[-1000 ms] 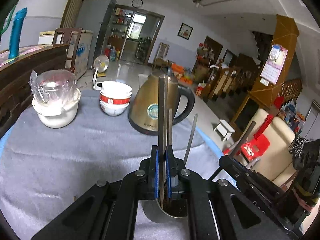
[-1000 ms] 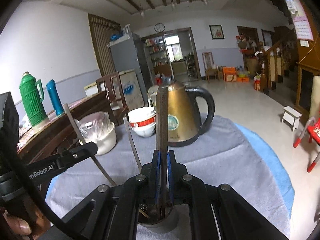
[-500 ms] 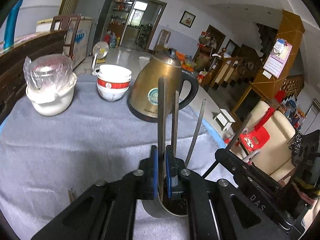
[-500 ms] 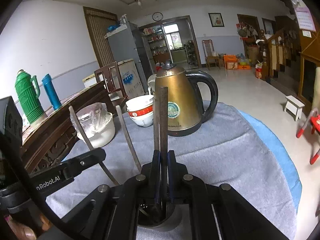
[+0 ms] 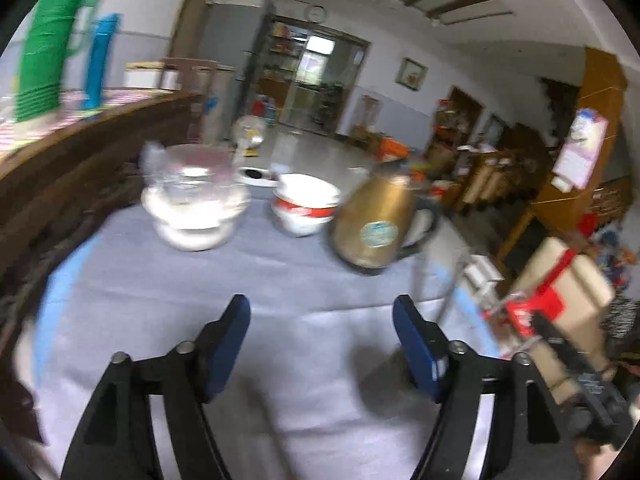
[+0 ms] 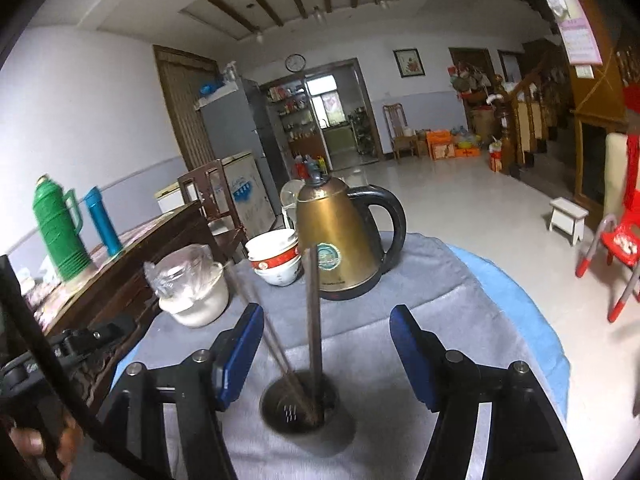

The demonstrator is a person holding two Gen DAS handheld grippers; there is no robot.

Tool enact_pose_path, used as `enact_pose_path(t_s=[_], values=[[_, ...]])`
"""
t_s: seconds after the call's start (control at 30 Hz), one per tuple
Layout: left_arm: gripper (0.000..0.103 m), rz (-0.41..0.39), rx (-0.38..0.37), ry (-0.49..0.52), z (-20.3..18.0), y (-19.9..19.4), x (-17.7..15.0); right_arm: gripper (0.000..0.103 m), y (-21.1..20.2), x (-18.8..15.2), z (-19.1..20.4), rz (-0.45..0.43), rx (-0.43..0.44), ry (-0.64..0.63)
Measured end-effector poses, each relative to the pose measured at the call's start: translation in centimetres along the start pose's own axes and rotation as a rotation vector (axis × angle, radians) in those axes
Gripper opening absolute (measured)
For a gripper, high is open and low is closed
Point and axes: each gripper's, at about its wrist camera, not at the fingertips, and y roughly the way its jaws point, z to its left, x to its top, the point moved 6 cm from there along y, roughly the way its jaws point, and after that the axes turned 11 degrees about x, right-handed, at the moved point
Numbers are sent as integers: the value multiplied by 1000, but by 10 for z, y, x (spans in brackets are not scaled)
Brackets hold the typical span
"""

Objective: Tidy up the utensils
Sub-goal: 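Move both open grippers back over the chopsticks on the cloth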

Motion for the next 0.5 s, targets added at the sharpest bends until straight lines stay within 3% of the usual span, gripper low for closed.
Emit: enact_pose_path(t_s=[0.13, 0.3, 0.5], values=[[80, 85, 166, 9, 52, 11, -40, 76, -9, -38, 15, 69, 17, -31], [80, 228, 295, 6, 98, 35, -94, 76, 17, -124, 23, 312, -9, -77], [80, 354, 352, 39, 119, 49, -140, 76, 45, -182, 0, 532, -76, -13]])
